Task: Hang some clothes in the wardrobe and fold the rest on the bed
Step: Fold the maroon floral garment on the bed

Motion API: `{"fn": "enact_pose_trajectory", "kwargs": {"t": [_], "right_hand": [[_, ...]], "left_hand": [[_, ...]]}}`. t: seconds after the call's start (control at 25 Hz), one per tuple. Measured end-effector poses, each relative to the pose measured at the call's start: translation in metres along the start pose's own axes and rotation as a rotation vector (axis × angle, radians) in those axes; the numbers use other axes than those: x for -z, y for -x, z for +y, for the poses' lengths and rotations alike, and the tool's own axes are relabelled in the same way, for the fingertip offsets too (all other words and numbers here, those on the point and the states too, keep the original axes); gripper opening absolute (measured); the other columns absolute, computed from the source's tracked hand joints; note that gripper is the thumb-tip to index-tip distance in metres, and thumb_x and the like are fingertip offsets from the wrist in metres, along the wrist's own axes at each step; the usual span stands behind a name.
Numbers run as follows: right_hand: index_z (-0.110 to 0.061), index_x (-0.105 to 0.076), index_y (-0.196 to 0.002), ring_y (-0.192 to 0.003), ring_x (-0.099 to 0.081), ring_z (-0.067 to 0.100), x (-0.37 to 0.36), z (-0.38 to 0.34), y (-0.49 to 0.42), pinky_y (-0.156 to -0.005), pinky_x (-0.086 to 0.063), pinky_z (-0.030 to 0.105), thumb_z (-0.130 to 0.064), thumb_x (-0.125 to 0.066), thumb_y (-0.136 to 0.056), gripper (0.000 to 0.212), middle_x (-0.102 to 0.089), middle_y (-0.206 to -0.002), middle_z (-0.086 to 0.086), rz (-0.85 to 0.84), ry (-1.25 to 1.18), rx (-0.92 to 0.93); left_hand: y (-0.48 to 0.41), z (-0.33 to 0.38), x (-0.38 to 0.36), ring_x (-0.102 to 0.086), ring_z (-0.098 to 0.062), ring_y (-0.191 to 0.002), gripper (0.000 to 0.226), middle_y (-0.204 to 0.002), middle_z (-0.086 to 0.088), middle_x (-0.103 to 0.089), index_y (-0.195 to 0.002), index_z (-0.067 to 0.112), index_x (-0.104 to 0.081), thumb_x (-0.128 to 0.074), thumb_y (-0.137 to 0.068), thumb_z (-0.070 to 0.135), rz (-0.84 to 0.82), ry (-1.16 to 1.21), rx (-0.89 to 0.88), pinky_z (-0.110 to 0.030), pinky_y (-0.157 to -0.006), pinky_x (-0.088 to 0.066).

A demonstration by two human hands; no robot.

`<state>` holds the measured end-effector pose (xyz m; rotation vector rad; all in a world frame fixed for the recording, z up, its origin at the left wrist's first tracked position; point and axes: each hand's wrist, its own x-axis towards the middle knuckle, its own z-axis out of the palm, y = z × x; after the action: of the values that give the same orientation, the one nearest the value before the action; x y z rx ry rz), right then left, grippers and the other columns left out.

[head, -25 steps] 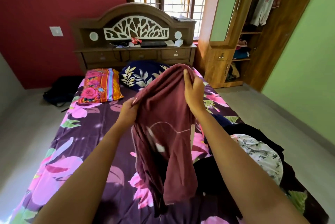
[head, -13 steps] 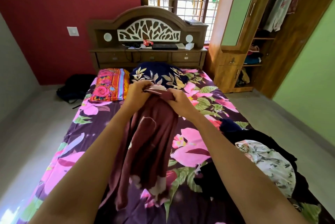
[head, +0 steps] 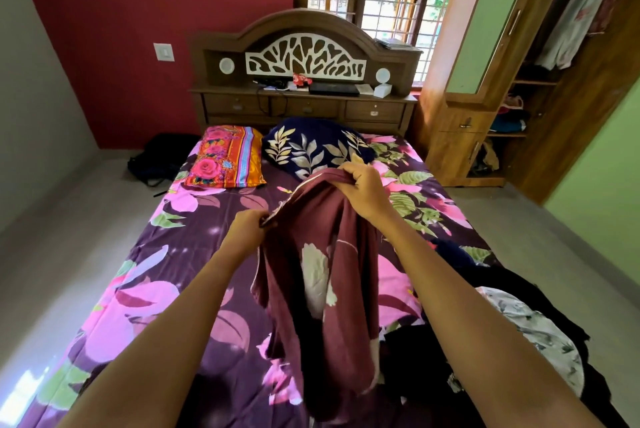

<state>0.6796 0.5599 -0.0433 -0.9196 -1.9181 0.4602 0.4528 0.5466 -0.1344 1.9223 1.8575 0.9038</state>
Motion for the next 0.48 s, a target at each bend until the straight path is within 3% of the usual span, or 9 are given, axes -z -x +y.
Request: {"fn": "enact_pose_trajectory", "kwargs": {"t": [0.08,0.12,0.16,0.24,0.32,0.4,0.48], "right_hand": [[0.0,-0.068,-0.077,-0.07,-0.064,0.005,0.011,0.013,0.0,-0.082,-0.044,0.042,-0.01,-0.068,-0.084,0.013,-0.063,-0.065,-0.001,0.012,0.006,-0.008],[0.006,-0.069,-0.082,-0.08,-0.067,0.02,0.015,0.018,0.001,-0.082,-0.045,0.042,-0.01,-0.068,-0.084,0.016,-0.069,-0.074,0.011,0.019,-0.003,-0.017],[0.007,-0.069,-0.087,-0.088,-0.066,0.023,0.021,0.02,0.004,-0.082,-0.047,0.037,-0.007,-0.068,-0.084,0.014,-0.071,-0.082,0.014,0.006,-0.056,-0.032],[0.001,-0.07,-0.092,-0.081,-0.066,0.002,0.032,0.019,0.011,-0.073,-0.051,0.018,0.0,-0.068,-0.082,0.01,-0.072,-0.078,-0.005,-0.101,-0.211,-0.09],[-0.003,-0.07,-0.095,-0.07,-0.061,0.002,0.041,0.018,0.019,-0.069,-0.052,0.022,0.002,-0.07,-0.08,0.015,-0.069,-0.074,-0.007,-0.395,-0.265,-0.177],[-0.014,-0.073,-0.089,-0.073,-0.062,0.012,0.049,0.02,0.024,-0.071,-0.052,0.036,-0.006,-0.076,-0.077,0.015,-0.068,-0.078,0.001,-0.776,-0.19,-0.222],[-0.025,-0.072,-0.082,-0.066,-0.061,0.008,0.052,0.026,0.025,-0.065,-0.052,0.031,-0.015,-0.077,-0.077,0.012,-0.067,-0.074,-0.006,-1.01,-0.113,-0.266]], "left_hand": [[0.003,0.002,-0.009,-0.061,-0.04,-0.086,0.017,-0.09,-0.026,-0.065,-0.094,0.0,-0.062,-0.055,-0.092,0.016,0.013,-0.063,0.086,-0.04,-0.068,-0.041],[0.001,0.006,-0.011,-0.061,-0.042,-0.086,0.015,-0.092,-0.026,-0.065,-0.096,0.003,-0.06,-0.051,-0.093,0.014,0.013,-0.071,0.126,-0.038,-0.065,-0.041],[-0.002,0.013,-0.012,-0.062,-0.041,-0.083,0.013,-0.093,-0.026,-0.065,-0.098,0.006,-0.059,-0.049,-0.091,0.009,0.01,-0.044,0.183,-0.035,-0.061,-0.042],[-0.009,0.027,-0.013,-0.064,-0.036,-0.085,0.027,-0.102,-0.023,-0.065,-0.108,0.008,-0.058,-0.052,-0.083,-0.001,0.005,0.121,0.282,-0.034,-0.059,-0.045],[-0.016,0.035,-0.013,-0.062,-0.031,-0.093,0.033,-0.11,-0.018,-0.063,-0.111,0.01,-0.054,-0.06,-0.079,0.002,0.003,0.431,0.287,-0.038,-0.07,-0.048],[-0.022,0.044,-0.012,-0.061,-0.017,-0.083,0.02,-0.093,-0.013,-0.062,-0.098,0.009,-0.053,-0.057,-0.084,-0.005,0.041,0.64,0.161,-0.031,-0.071,-0.048],[-0.024,0.062,-0.007,-0.06,-0.003,-0.067,0.016,-0.079,-0.005,-0.058,-0.093,0.005,-0.052,-0.051,-0.089,-0.01,0.027,0.734,0.056,-0.024,-0.064,-0.049]]}}
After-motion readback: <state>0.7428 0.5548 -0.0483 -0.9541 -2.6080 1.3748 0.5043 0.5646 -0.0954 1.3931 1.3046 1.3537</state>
